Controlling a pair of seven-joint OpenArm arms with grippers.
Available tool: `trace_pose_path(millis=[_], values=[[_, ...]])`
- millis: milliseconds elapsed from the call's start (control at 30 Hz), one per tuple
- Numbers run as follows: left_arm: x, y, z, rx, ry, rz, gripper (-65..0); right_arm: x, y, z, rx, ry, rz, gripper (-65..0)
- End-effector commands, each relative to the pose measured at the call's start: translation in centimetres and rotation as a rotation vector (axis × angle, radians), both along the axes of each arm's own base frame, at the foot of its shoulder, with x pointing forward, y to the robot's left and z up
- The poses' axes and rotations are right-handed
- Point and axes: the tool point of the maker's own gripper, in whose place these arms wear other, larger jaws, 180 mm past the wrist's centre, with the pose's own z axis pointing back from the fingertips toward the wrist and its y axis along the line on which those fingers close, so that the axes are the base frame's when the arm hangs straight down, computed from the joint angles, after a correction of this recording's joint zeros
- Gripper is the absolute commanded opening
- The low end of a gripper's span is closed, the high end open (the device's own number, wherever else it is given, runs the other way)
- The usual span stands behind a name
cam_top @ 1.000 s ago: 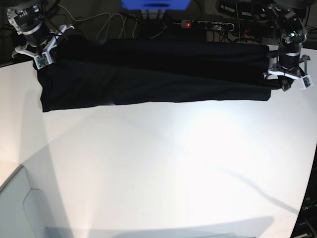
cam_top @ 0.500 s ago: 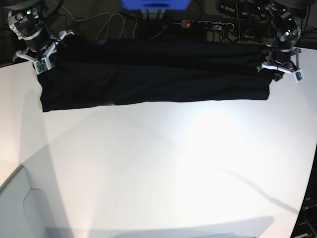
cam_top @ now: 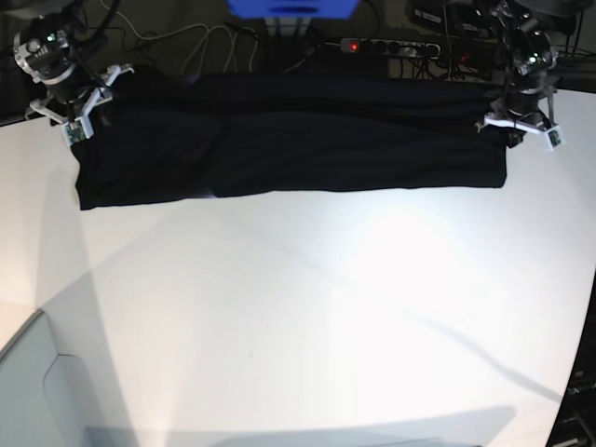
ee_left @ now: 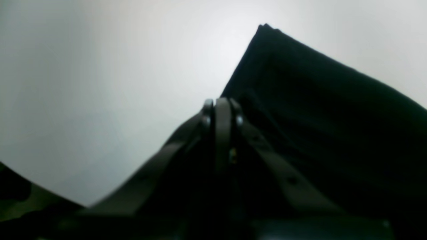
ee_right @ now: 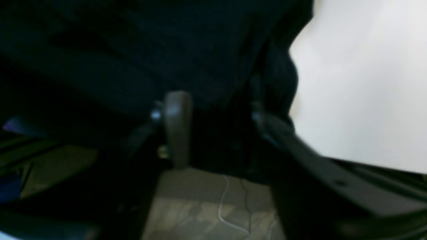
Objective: Fold the T-shirt properly
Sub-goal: 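Pull the strip ends apart with both grippers to straighten it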
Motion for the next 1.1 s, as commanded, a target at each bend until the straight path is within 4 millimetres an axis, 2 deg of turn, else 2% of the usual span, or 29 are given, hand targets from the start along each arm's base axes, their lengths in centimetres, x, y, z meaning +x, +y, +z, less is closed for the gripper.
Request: trace_pose_path(millis=[0,67,133,233,333,433,567,800,1067], values=[[0.4,0.5,1.0,0.022,-0.030,-0.002,-59.1,0.2,-0.1,0.7,-0.016,-0.016,0.041,-36.9],[0.4,0.5,1.1,0.024,-0.030,-0.002,-50.1,0.3,-0.2,1.0,-0.022,-0.022,0.038,-32.8],[0.0,0.6,1.2,0.031,-0.025,-0.003,-36.6,0.5,-0.2,1.5,-0.031,-0.036,0.045,-29.4],[0.2,0.4,1.9,0.016,-0.053,-0.002,-18.7,1.0,0.4,2.5,-0.040,-0.064,0.066,-28.0],[0.1,0.1,2.3,-0.018,-0.079,-0.003,-8.5,1.3,1.6,2.7,-0.021,-0.076,0.083,-28.0],[0.2,-0.1,2.4,-0.034,-0.090,-0.001,-4.6,1.6,2.9,2.2,0.006,-0.074,0.106,-28.0],[0.2,-0.1,2.1,-0.040,-0.087,0.001,-3.9,2.2,4.8,0.9,0.062,-0.057,0.146,-28.0],[0.4,-0.1,2.2,-0.045,-0.093,0.004,-3.9,3.0,4.5,-2.1,0.119,-0.010,0.103,-28.1],[-0.7,0.7,-0.8,-0.090,-0.033,0.042,-3.7,3.4,3.0,-5.2,0.153,0.058,0.061,-28.2]])
